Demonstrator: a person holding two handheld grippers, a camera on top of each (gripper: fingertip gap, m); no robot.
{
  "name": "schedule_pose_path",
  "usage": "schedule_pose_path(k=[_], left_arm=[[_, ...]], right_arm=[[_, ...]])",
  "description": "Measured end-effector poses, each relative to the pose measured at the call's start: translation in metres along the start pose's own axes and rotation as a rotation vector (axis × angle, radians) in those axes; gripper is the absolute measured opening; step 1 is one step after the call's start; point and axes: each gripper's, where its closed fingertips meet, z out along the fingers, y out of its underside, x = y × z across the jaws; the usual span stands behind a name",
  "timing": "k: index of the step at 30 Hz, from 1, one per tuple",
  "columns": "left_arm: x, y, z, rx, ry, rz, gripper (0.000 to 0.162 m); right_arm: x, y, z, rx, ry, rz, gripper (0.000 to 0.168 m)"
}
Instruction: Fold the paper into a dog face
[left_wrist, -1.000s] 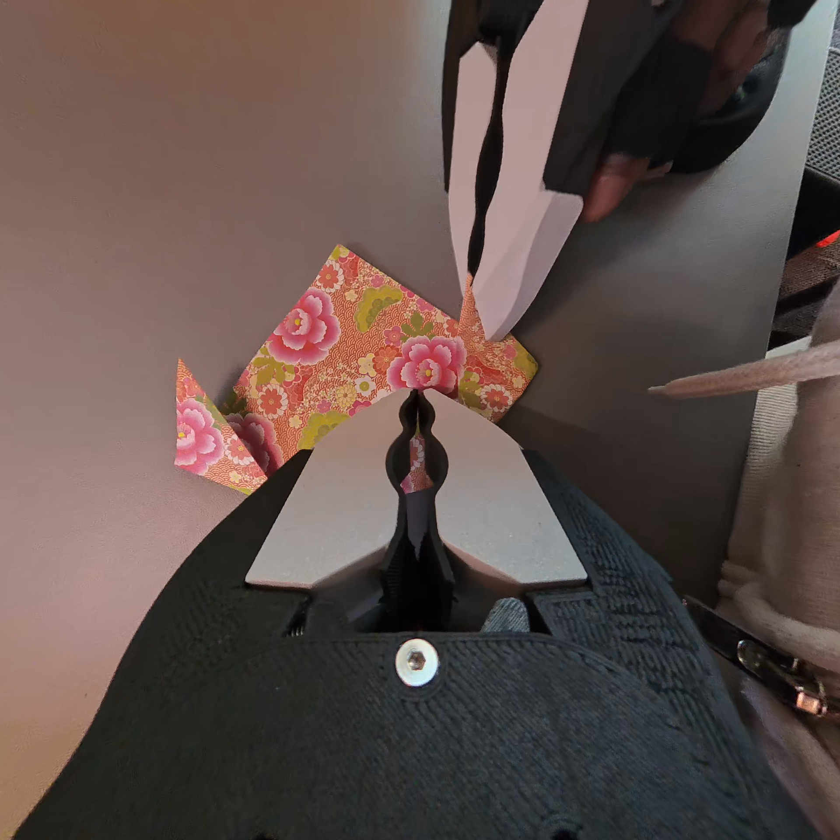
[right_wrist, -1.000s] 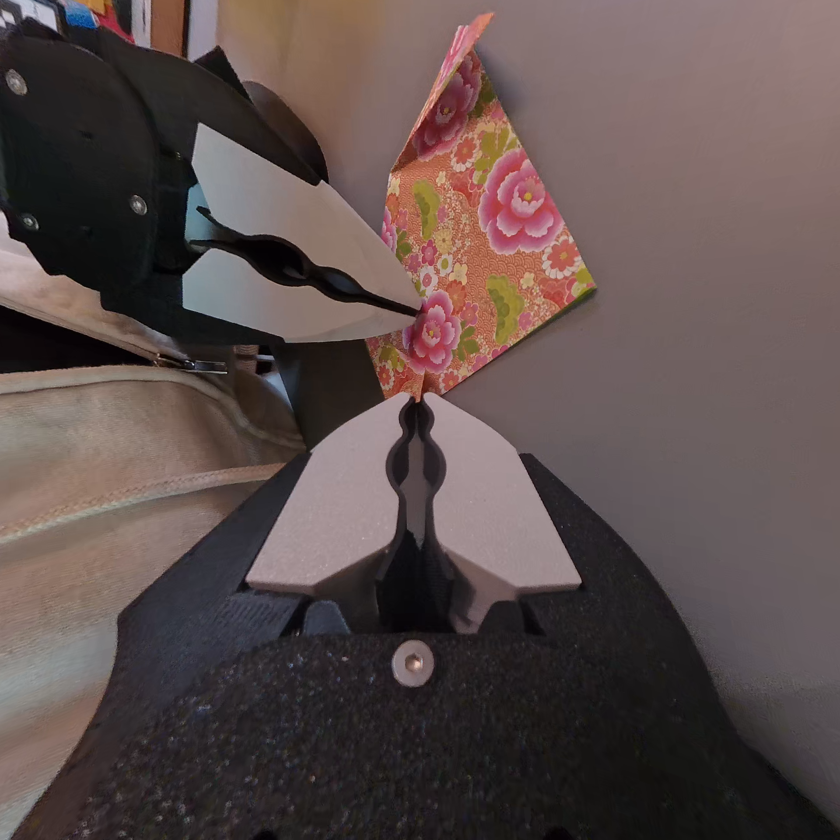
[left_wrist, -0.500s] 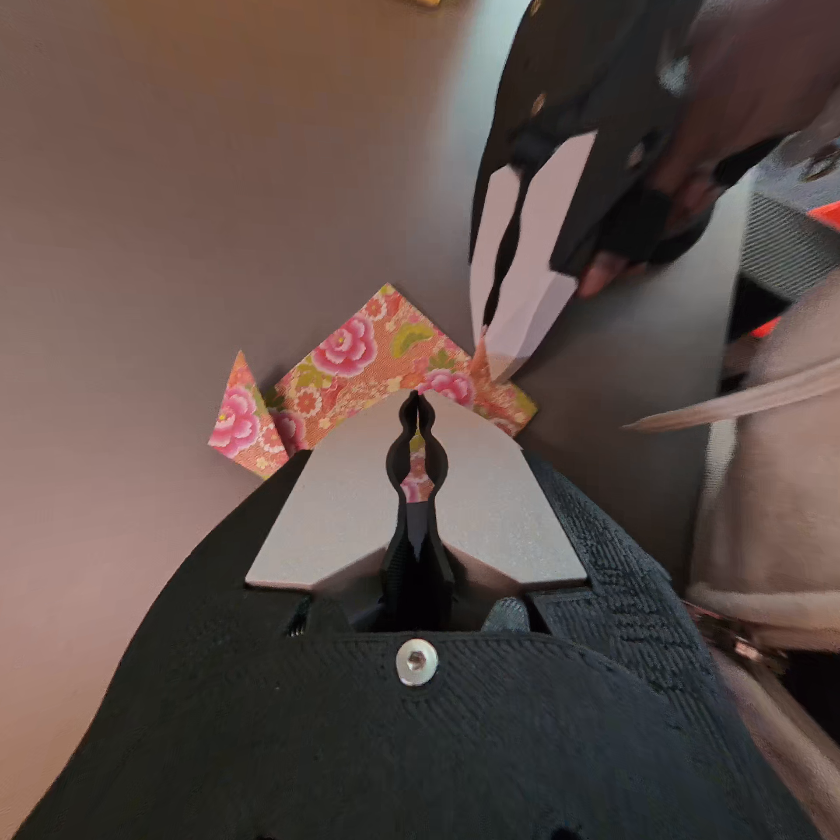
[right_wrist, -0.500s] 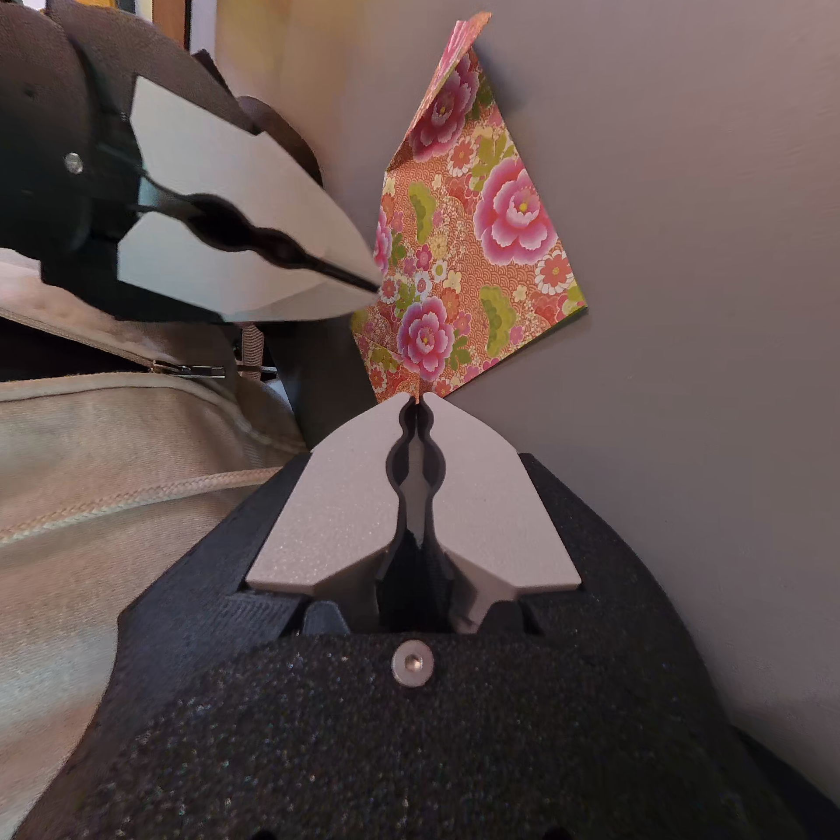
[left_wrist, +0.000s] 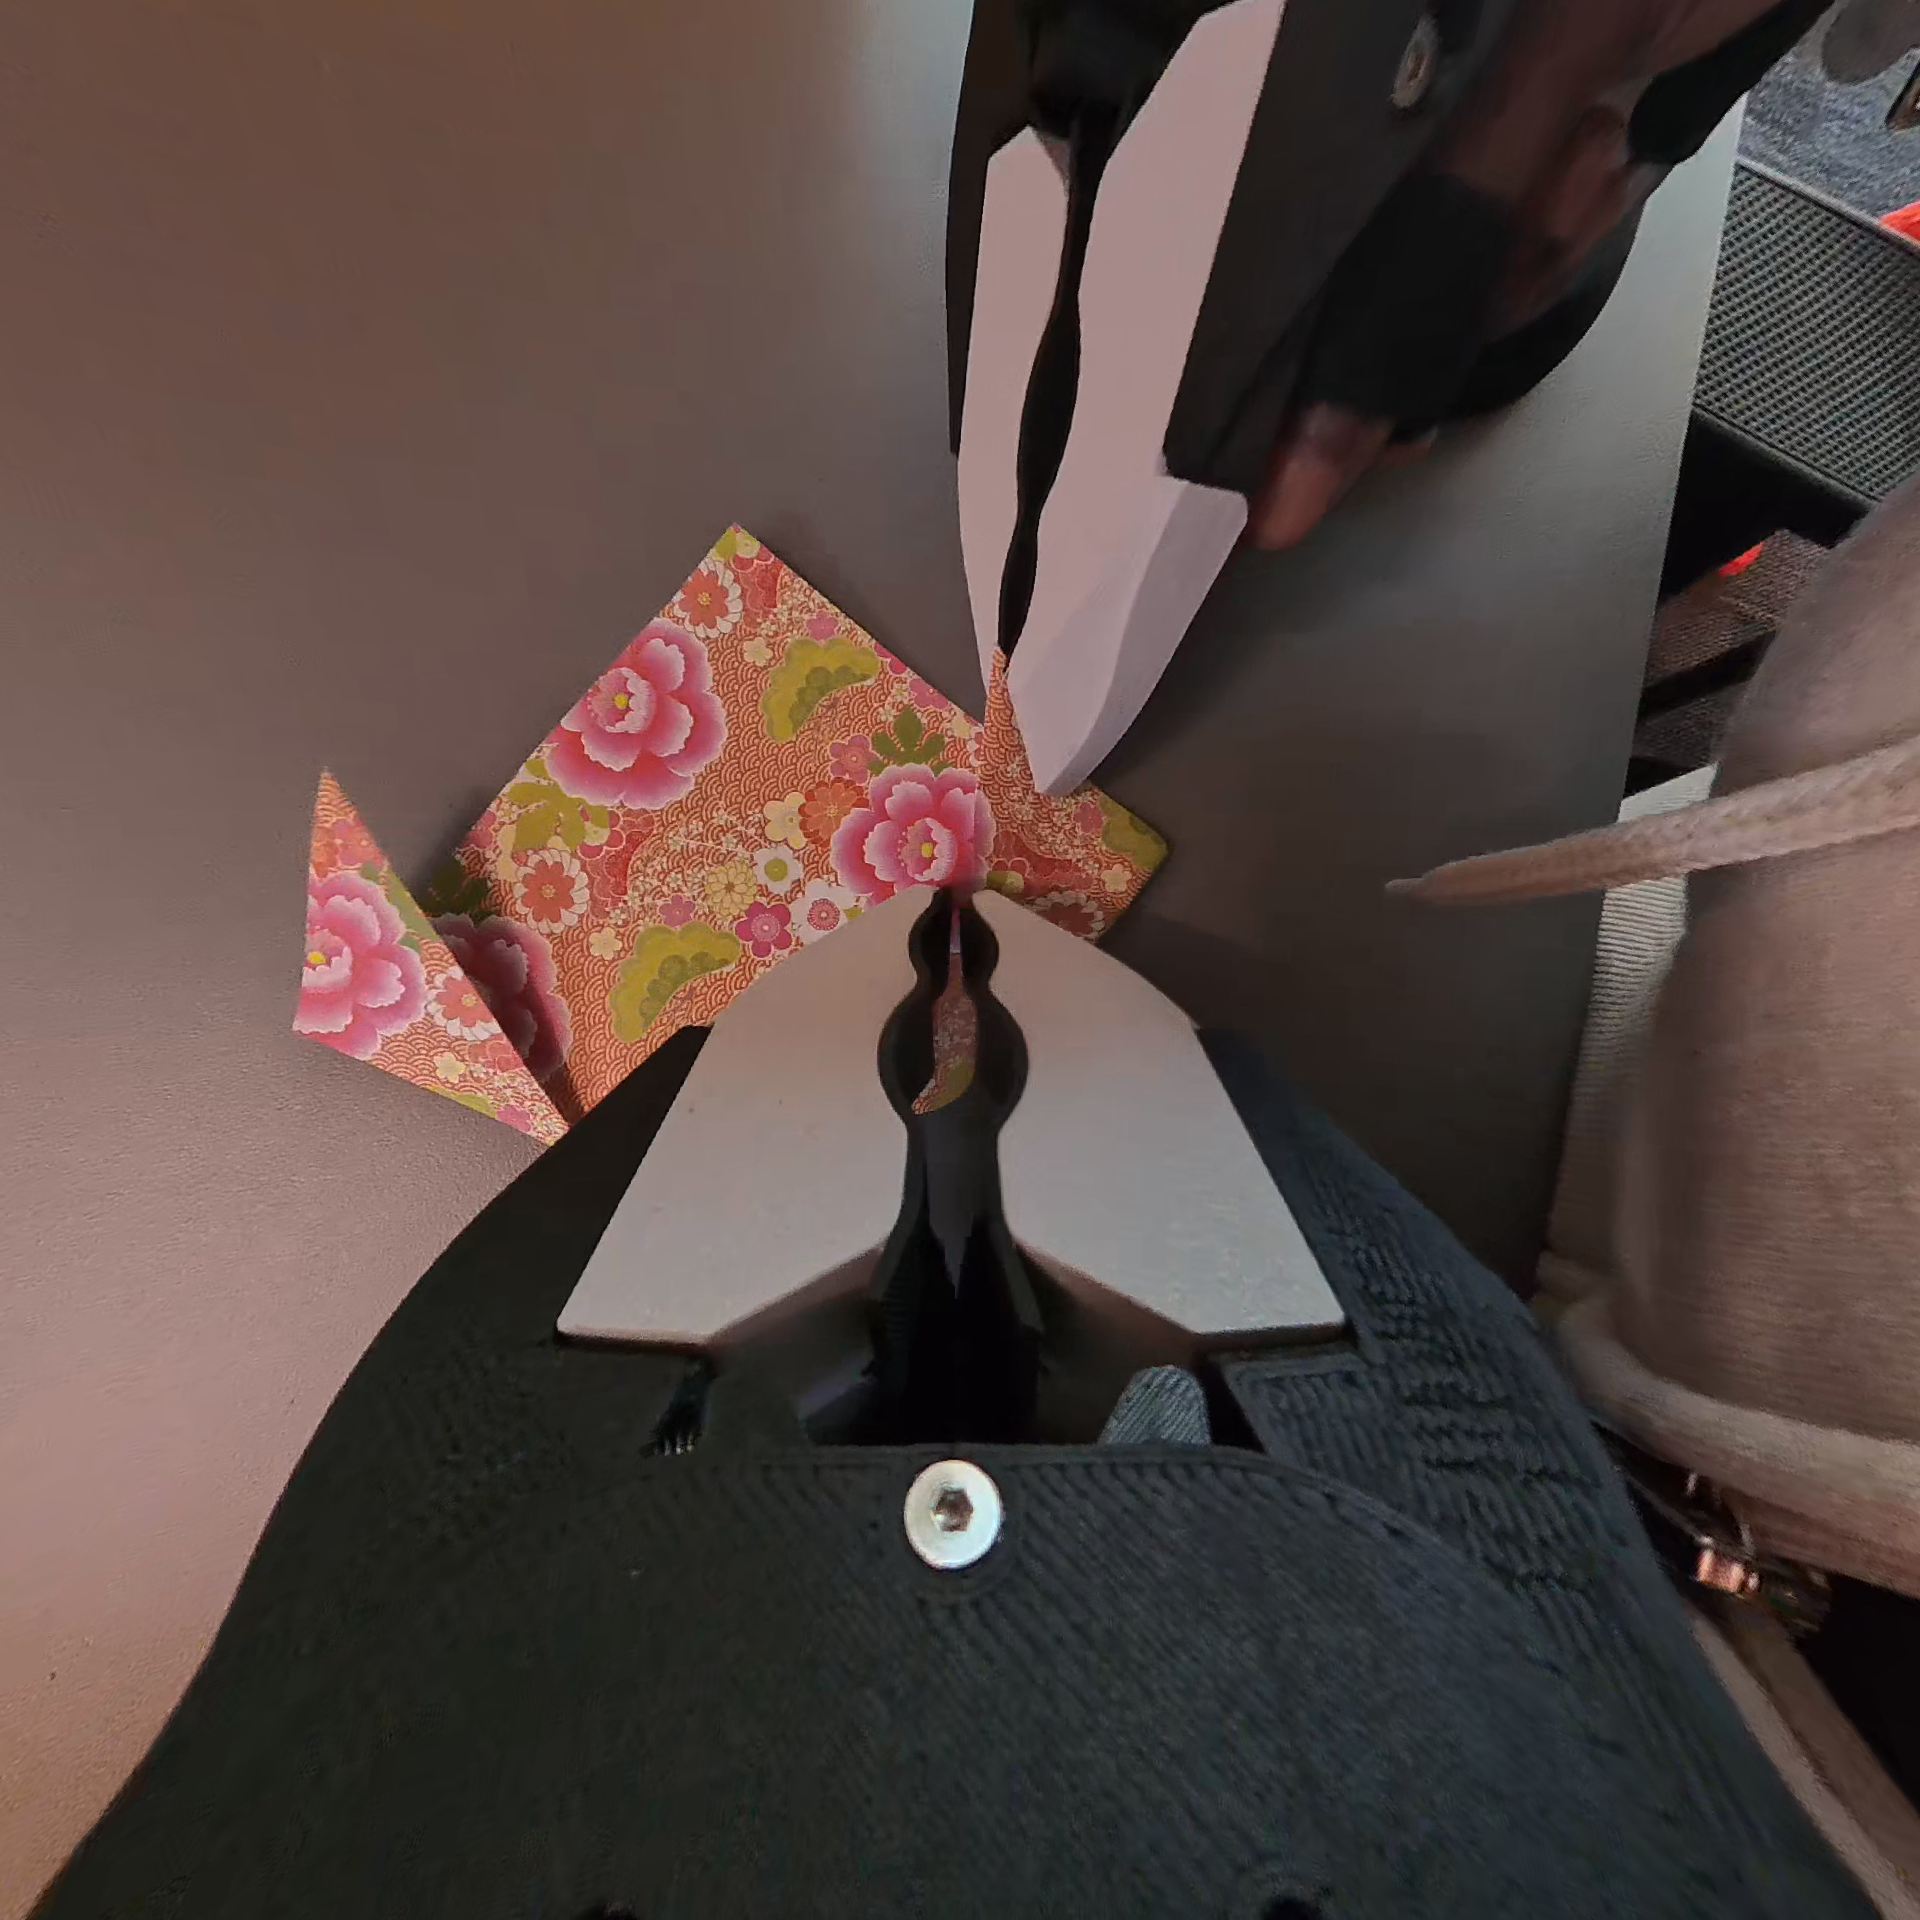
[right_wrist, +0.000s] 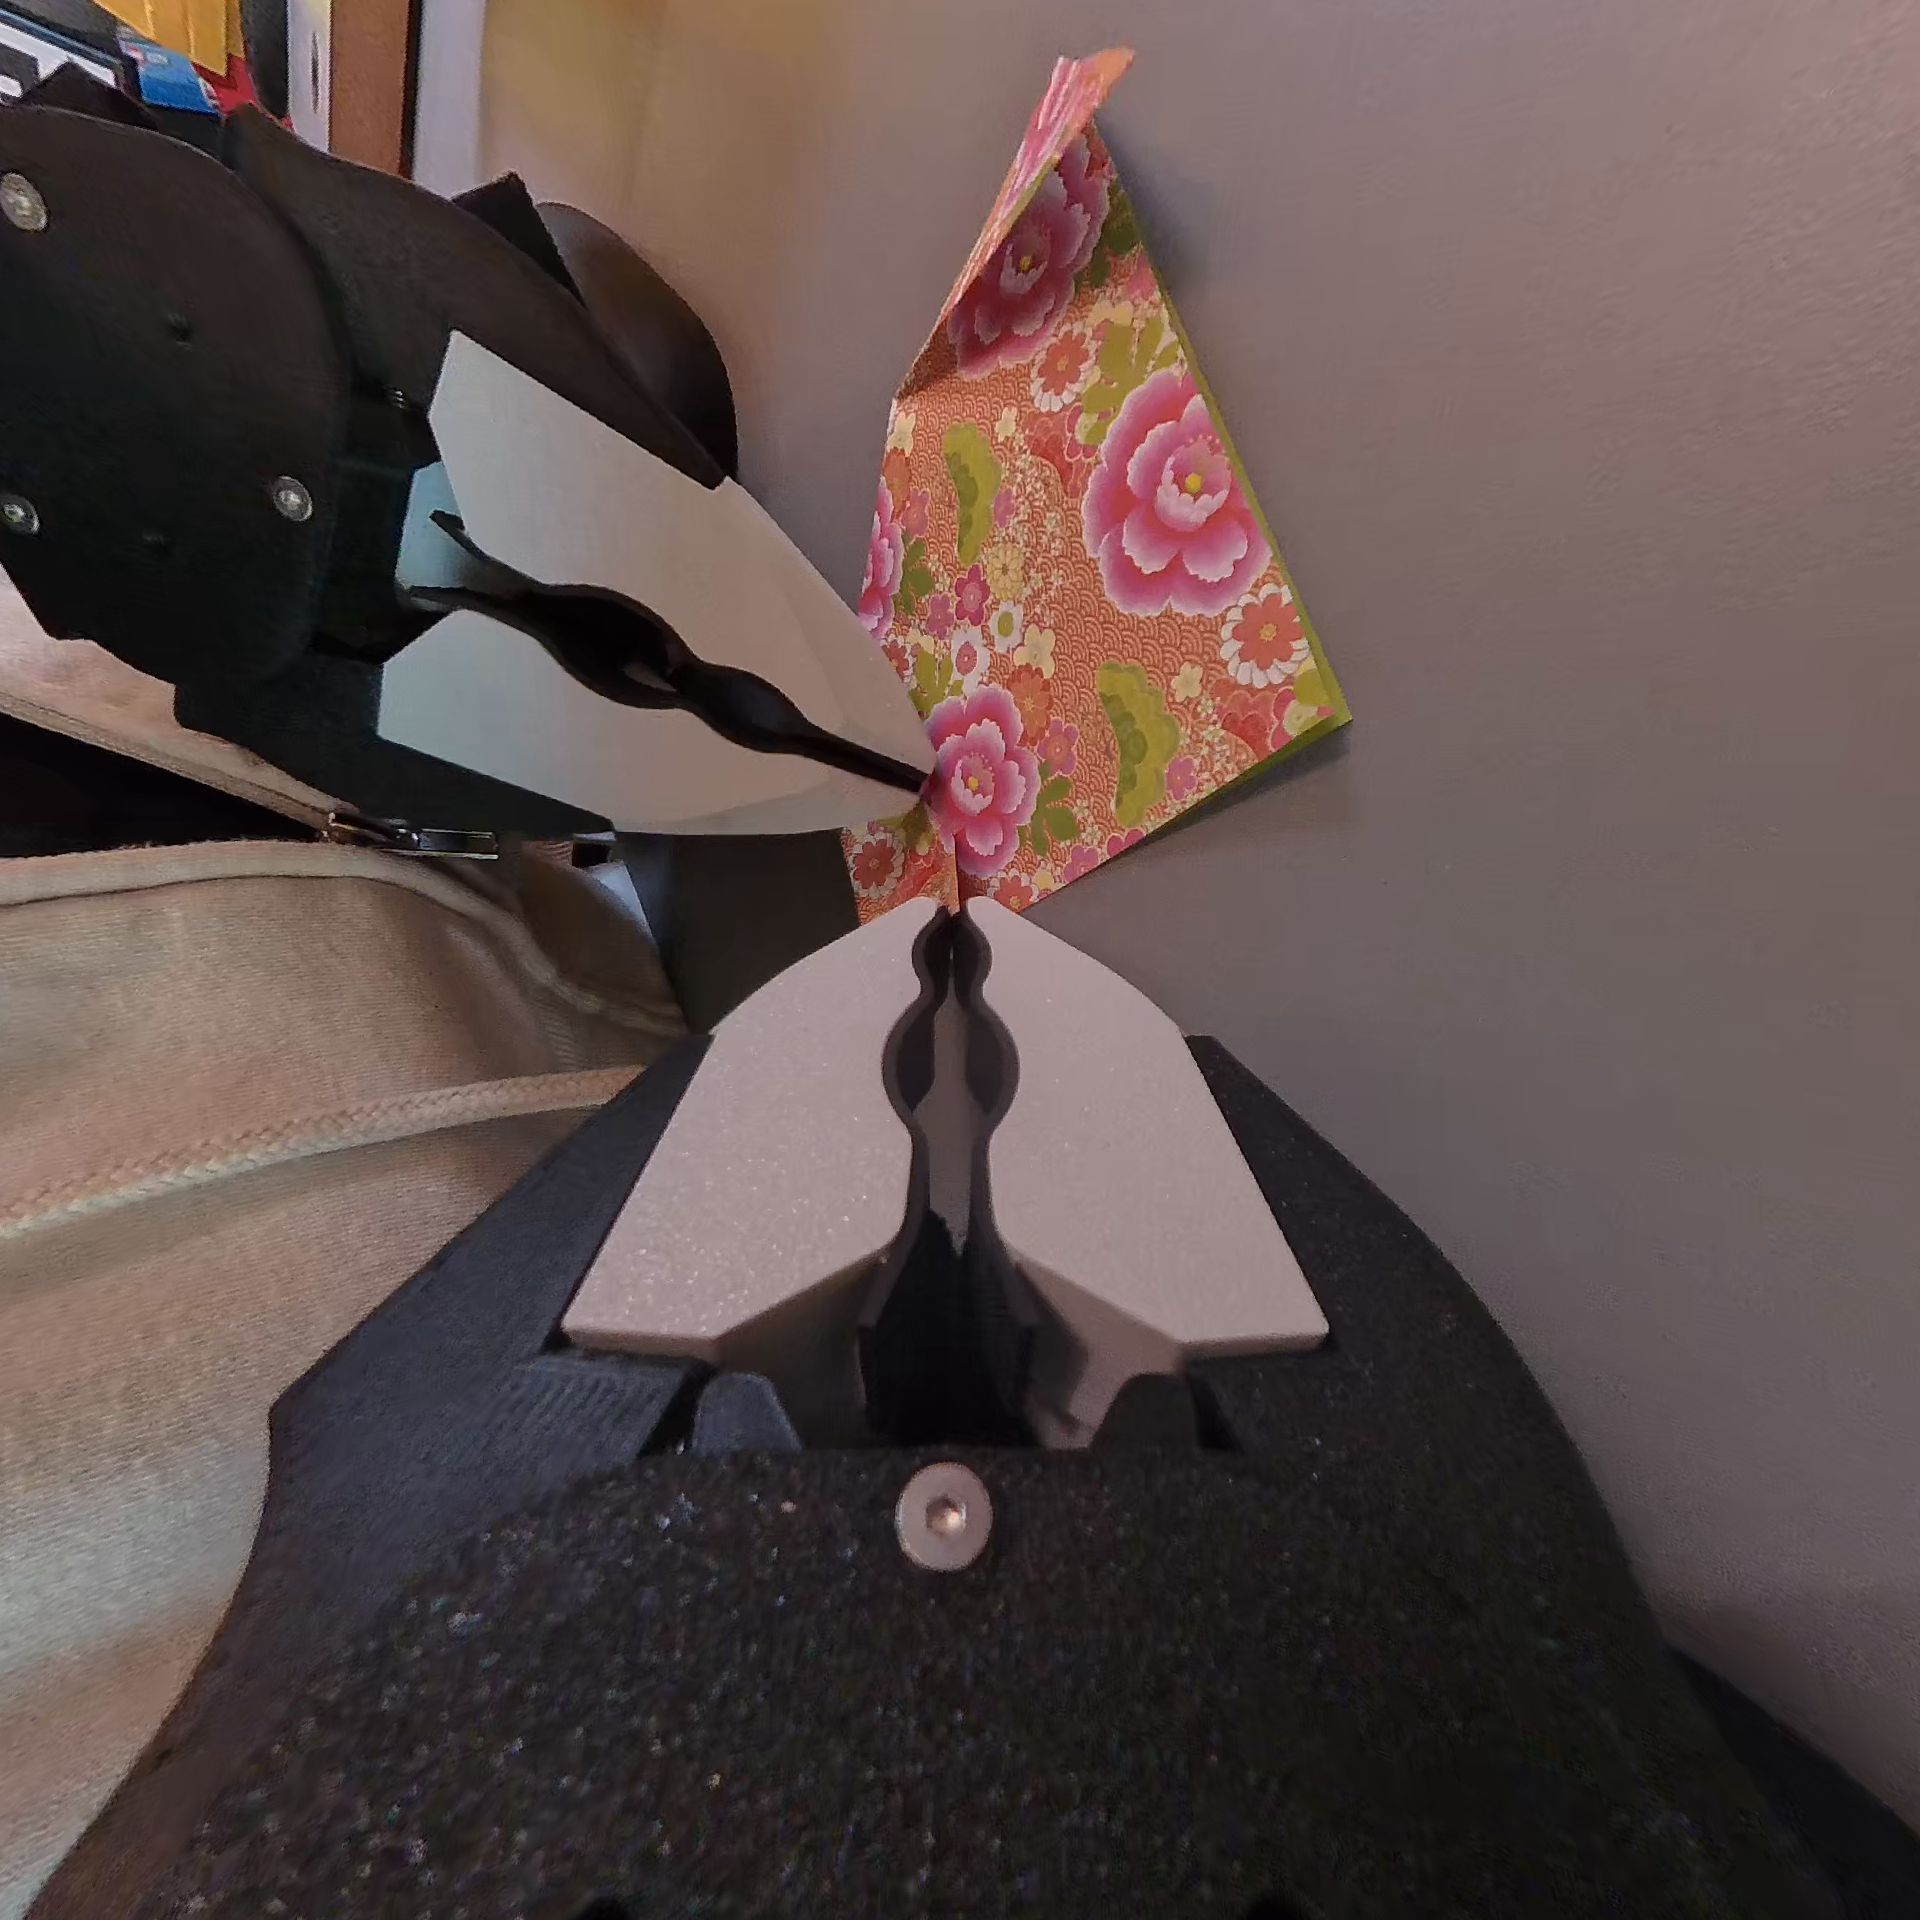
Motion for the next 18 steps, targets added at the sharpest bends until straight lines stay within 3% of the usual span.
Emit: schedule_pose_path(k=[11, 16, 18], left_arm=[[0.000, 0.001, 0.000, 0.001, -0.017, 0.043, 0.002], [0.000, 0.001, 0.000, 0.001, -0.013, 0.043, 0.001], [0.000, 0.001, 0.000, 0.002, -0.012, 0.043, 0.001]], right_arm=[[-0.002, 0.005, -0.008, 0.009, 0.063, -0.029, 0.004], [-0.007, -0.021, -0.023, 0.145, 0.118, -0.273, 0.023], [-0.010, -0.021, -0.022, 0.118, 0.112, -0.428, 0.033]])
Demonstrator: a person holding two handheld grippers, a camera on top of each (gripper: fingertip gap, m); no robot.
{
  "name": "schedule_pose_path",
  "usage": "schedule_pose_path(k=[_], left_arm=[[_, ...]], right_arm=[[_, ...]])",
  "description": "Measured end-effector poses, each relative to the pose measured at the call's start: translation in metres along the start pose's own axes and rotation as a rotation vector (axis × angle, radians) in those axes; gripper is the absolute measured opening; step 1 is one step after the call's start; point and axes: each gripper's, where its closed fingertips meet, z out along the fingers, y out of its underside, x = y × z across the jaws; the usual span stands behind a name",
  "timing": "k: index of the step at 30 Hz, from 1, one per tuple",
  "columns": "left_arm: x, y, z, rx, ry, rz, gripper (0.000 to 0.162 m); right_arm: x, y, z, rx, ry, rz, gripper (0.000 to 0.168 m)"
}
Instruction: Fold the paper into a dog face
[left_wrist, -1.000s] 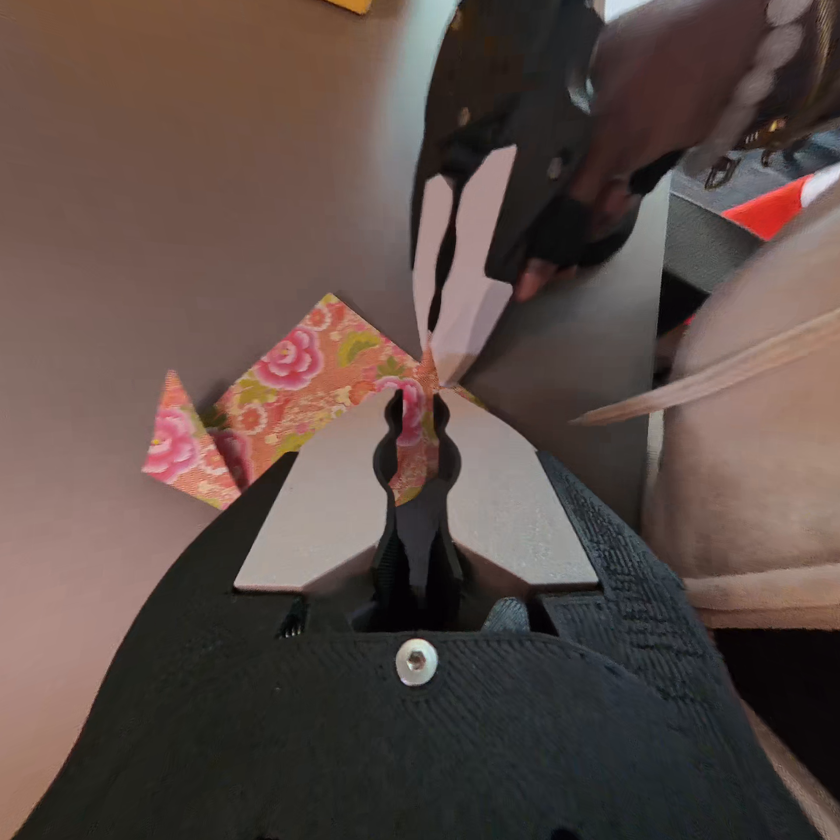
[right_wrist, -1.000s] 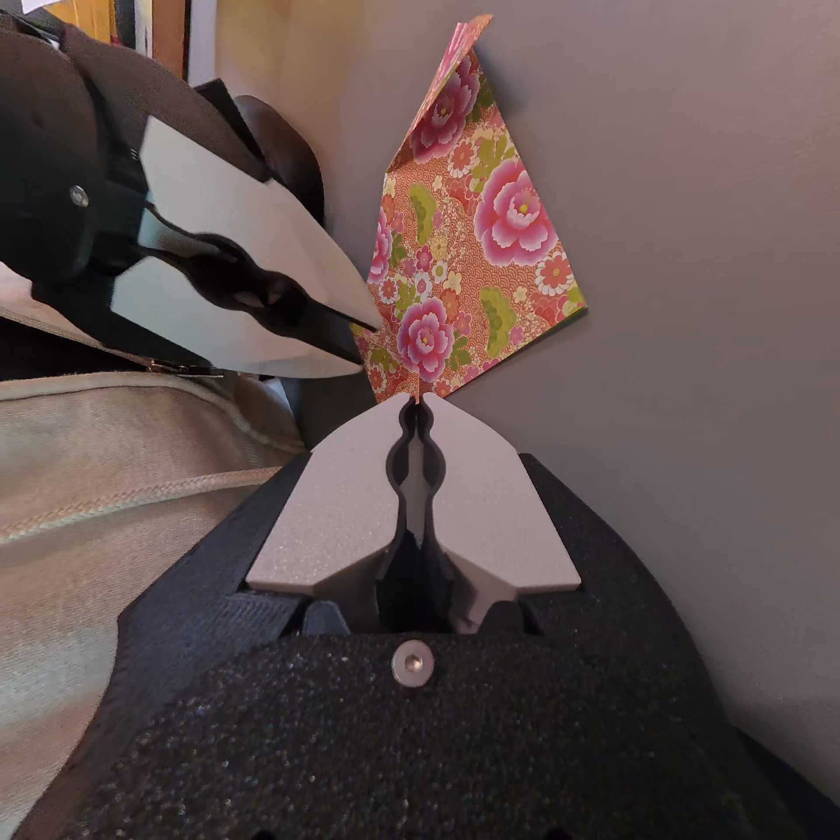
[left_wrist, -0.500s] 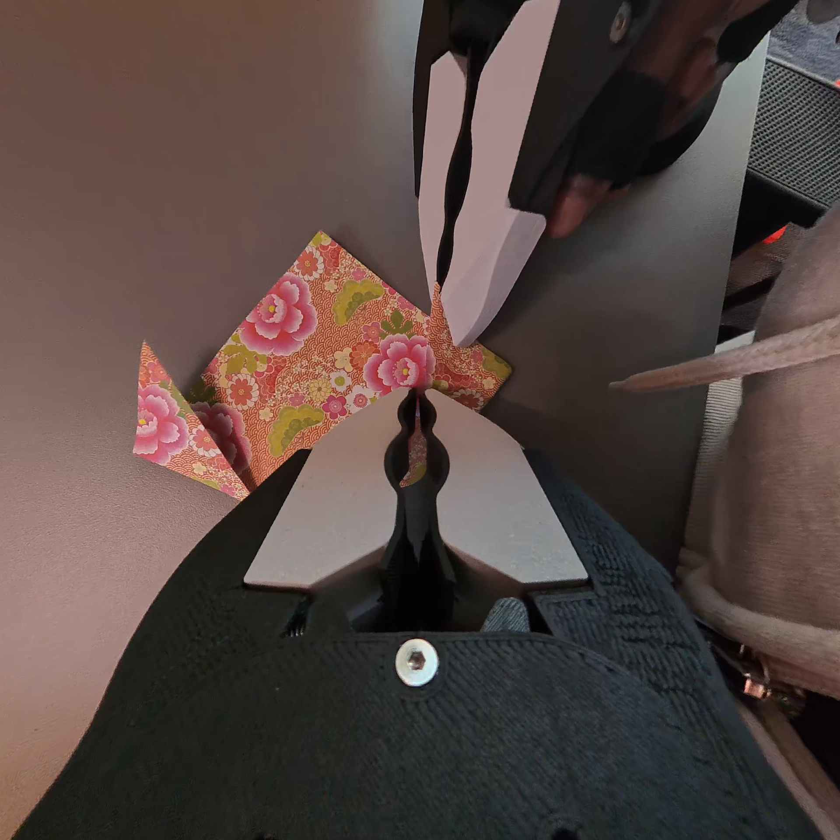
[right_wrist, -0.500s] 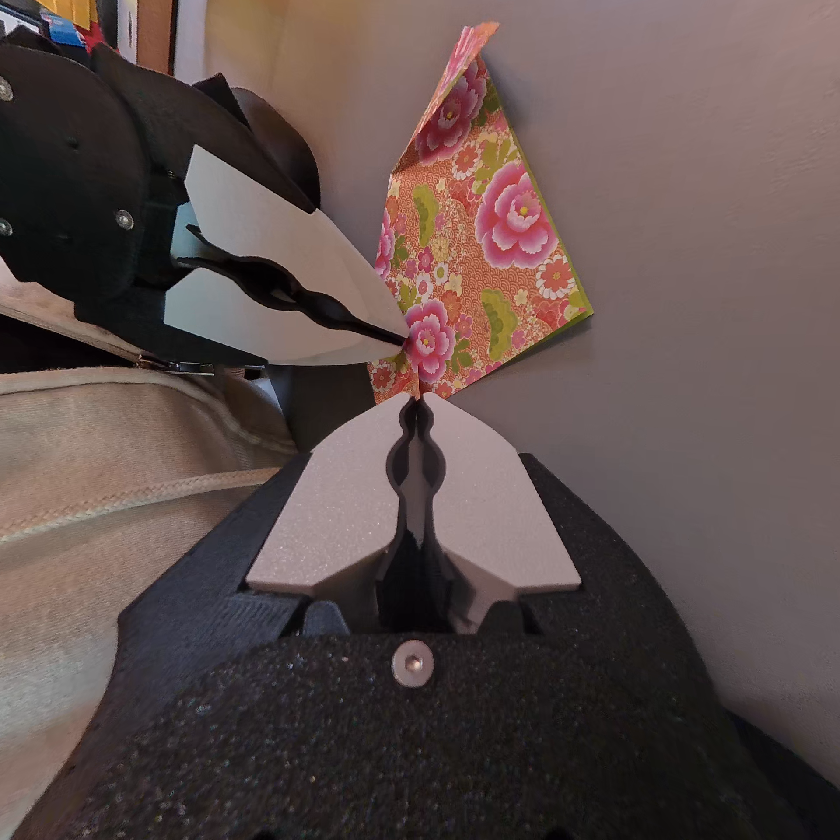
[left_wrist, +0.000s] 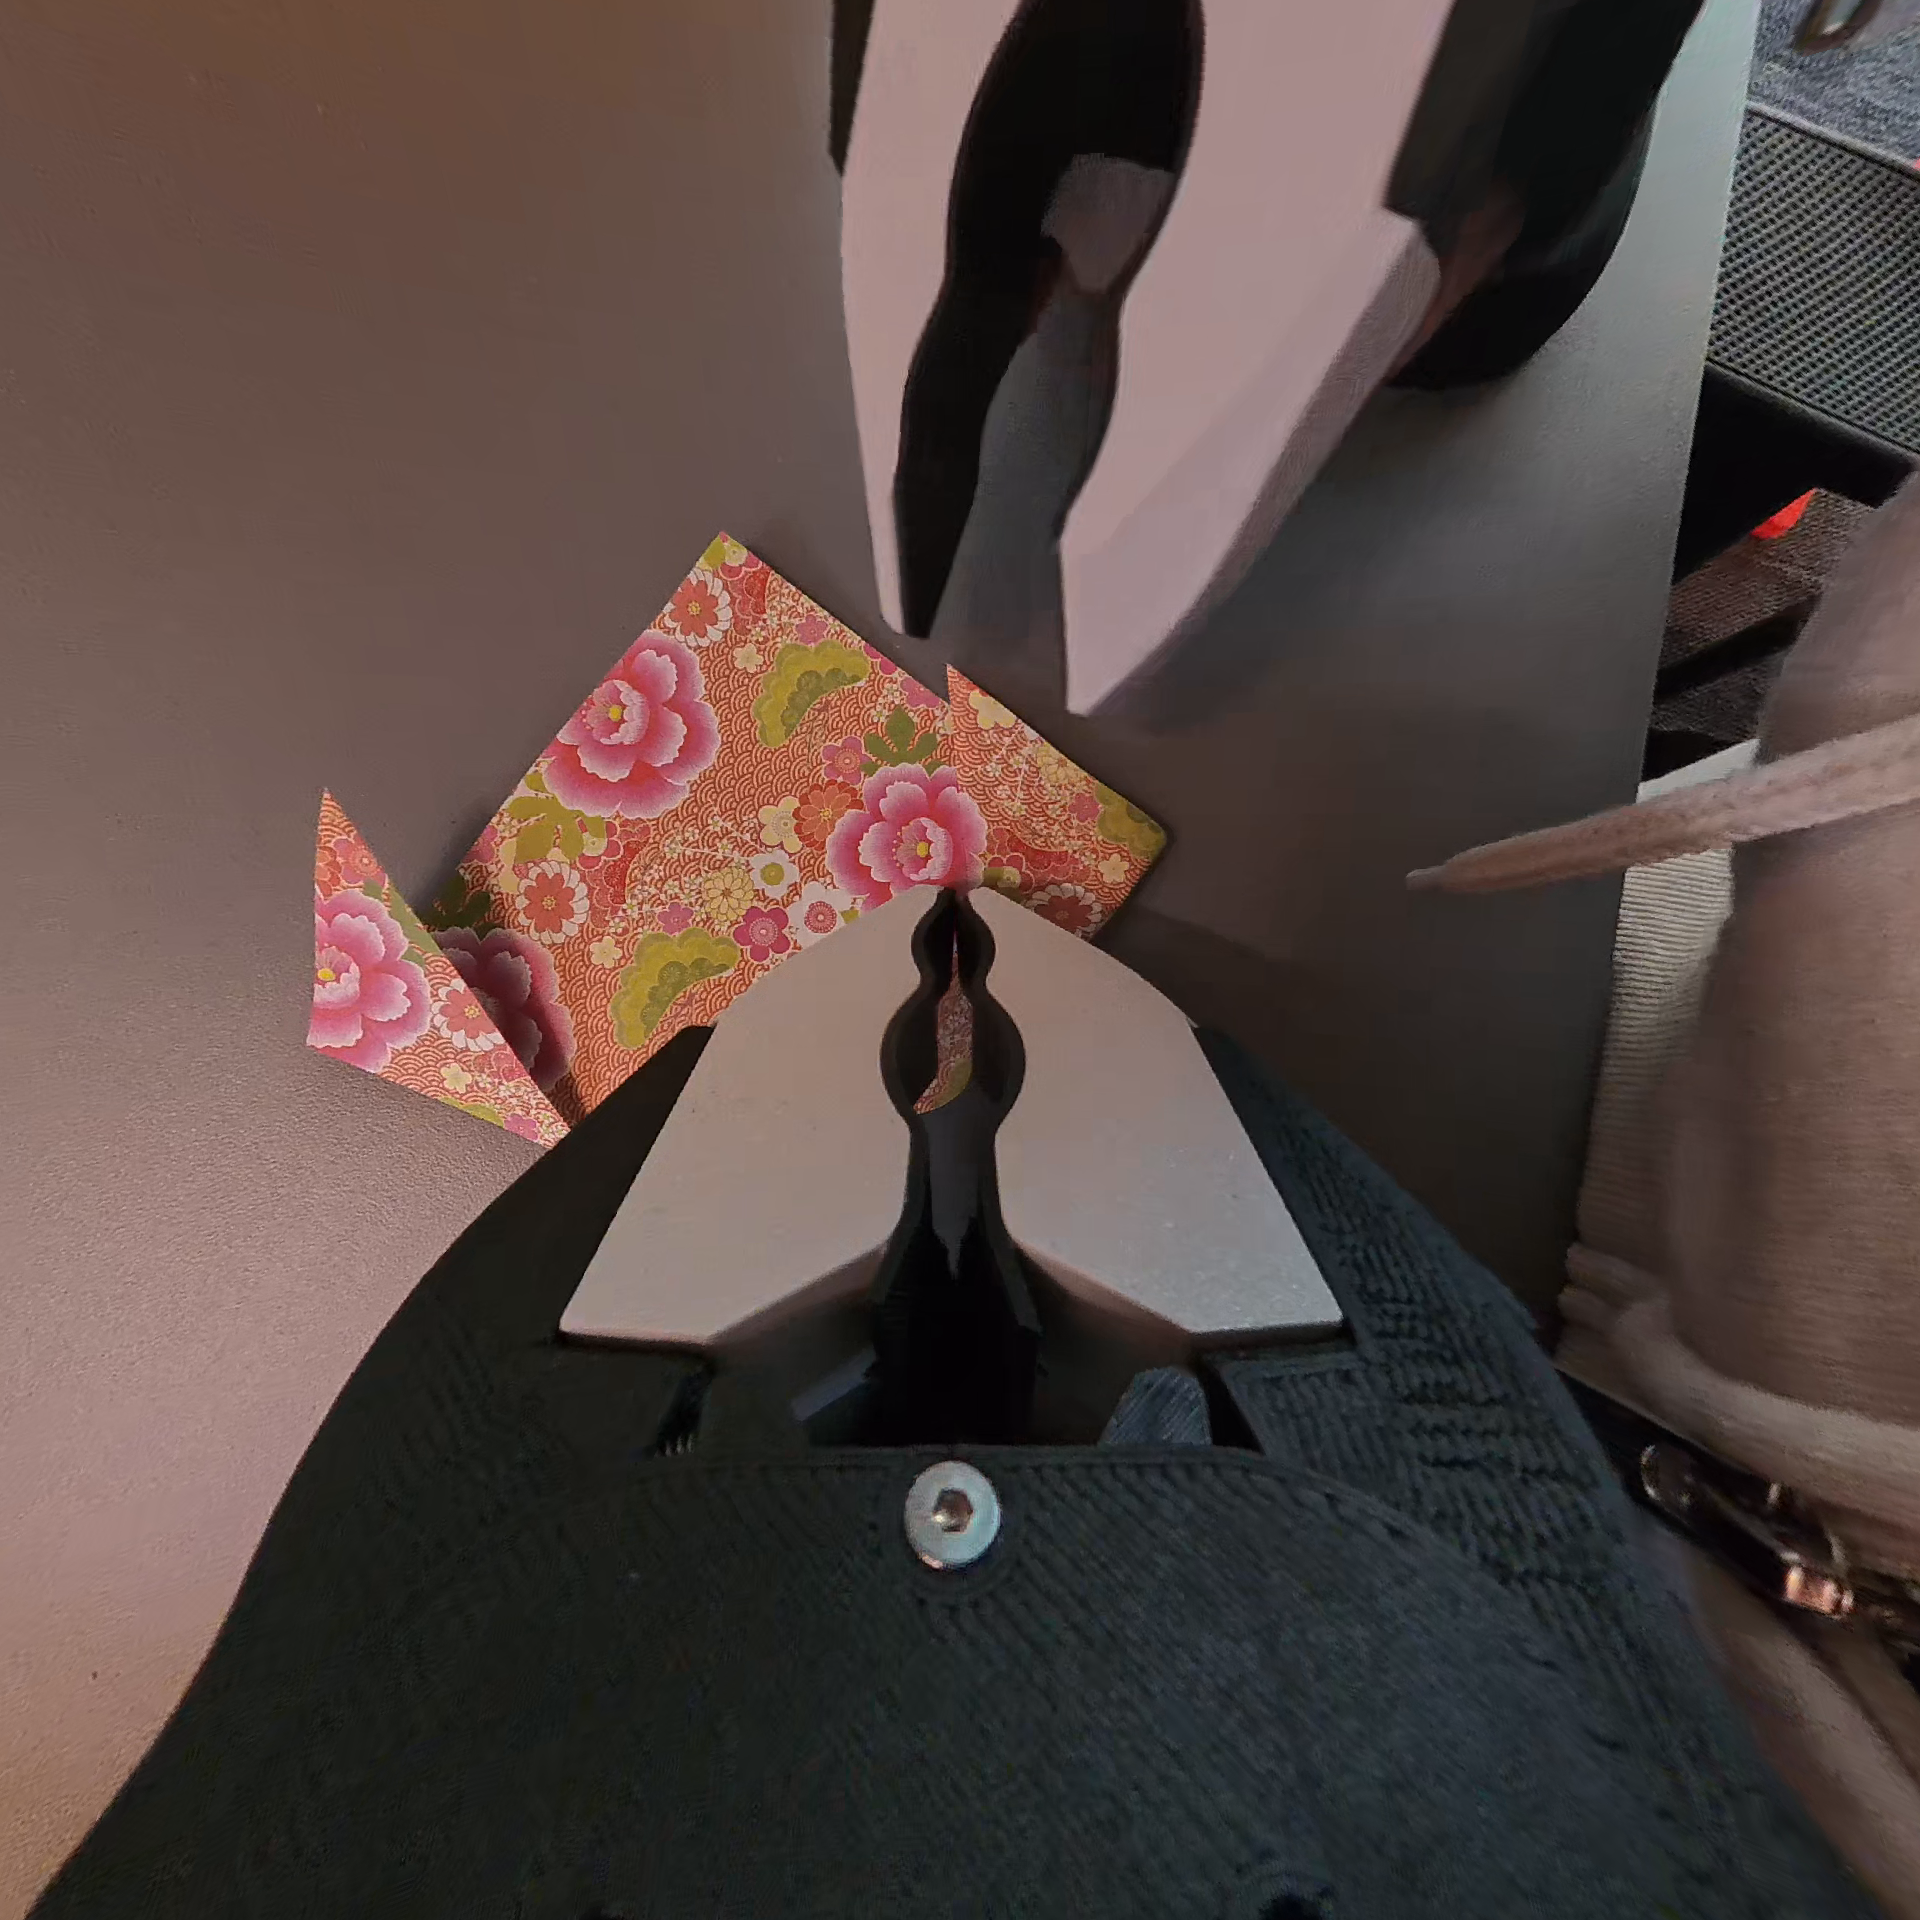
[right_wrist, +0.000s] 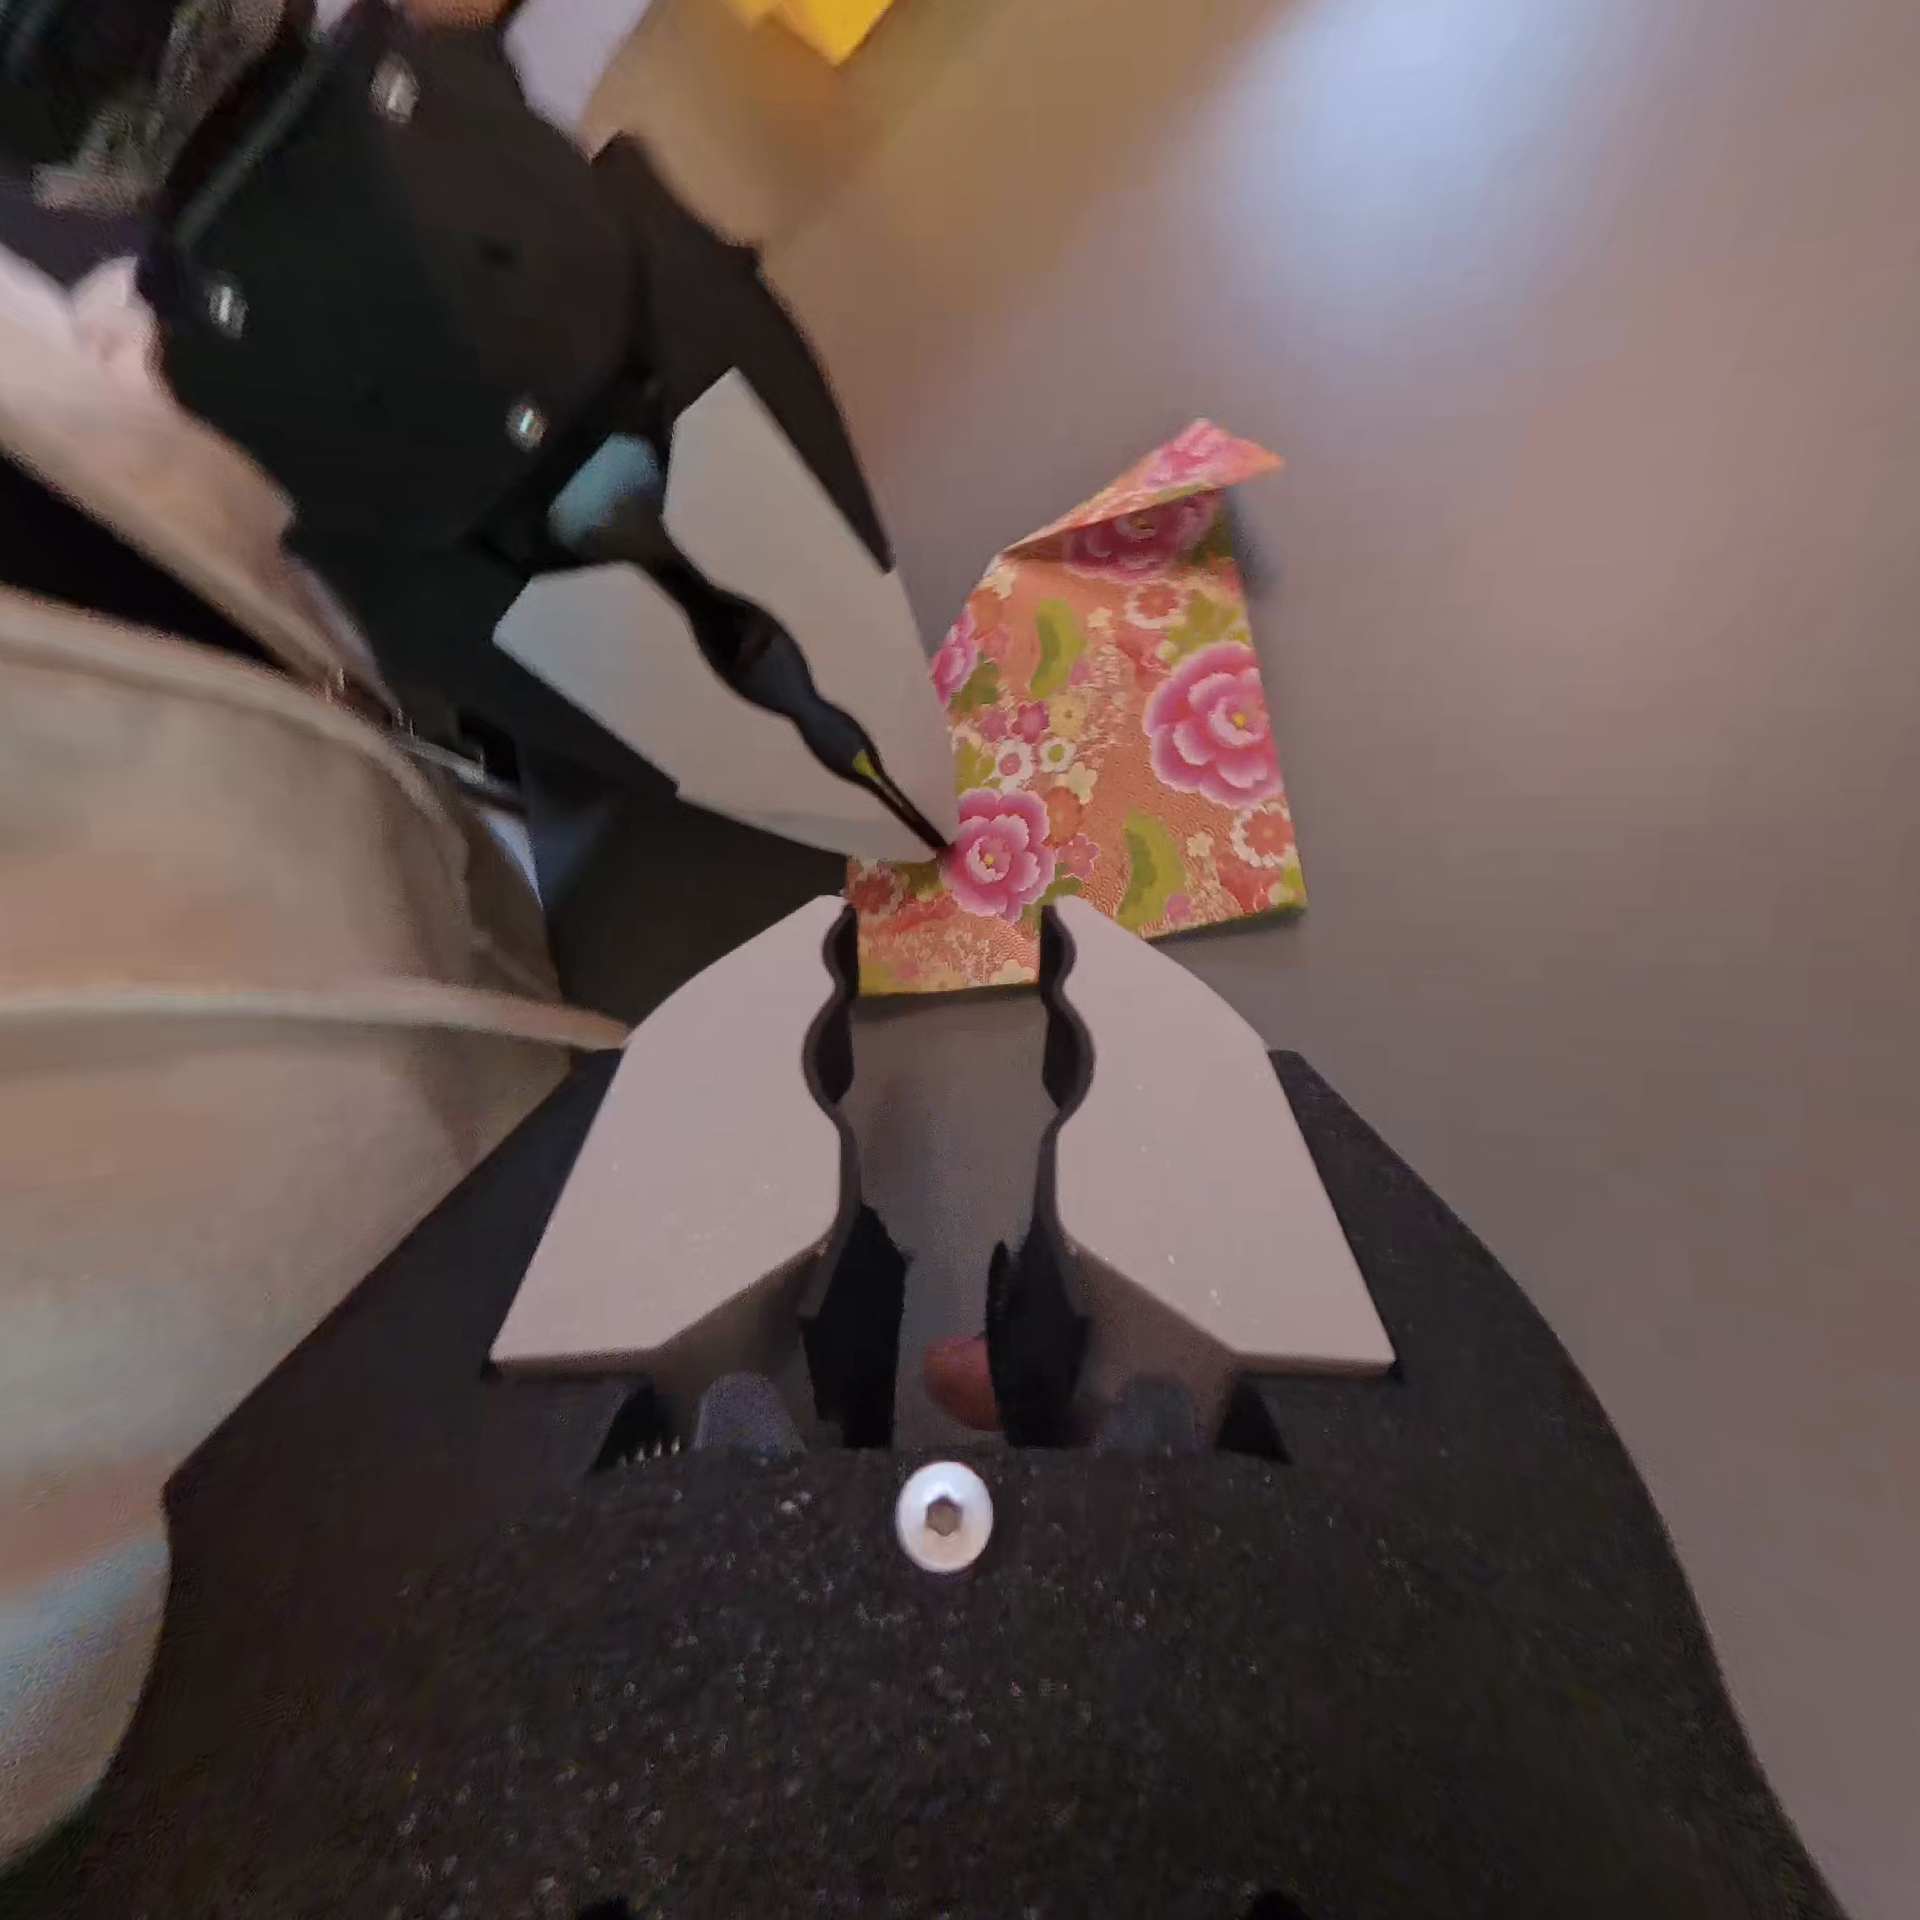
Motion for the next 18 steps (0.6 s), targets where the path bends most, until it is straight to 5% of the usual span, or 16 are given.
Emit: schedule_pose_path(k=[7, 18], left_arm=[[0.000, 0.000, 0.000, 0.004, 0.020, -0.026, 0.001], [-0.003, 0.000, 0.000, 0.015, 0.065, -0.111, 0.000]], right_arm=[[-0.007, 0.011, 0.003, -0.146, -0.119, -0.528, 0.045], [0.000, 0.024, 0.014, -0.256, -0.056, -0.633, 0.040]])
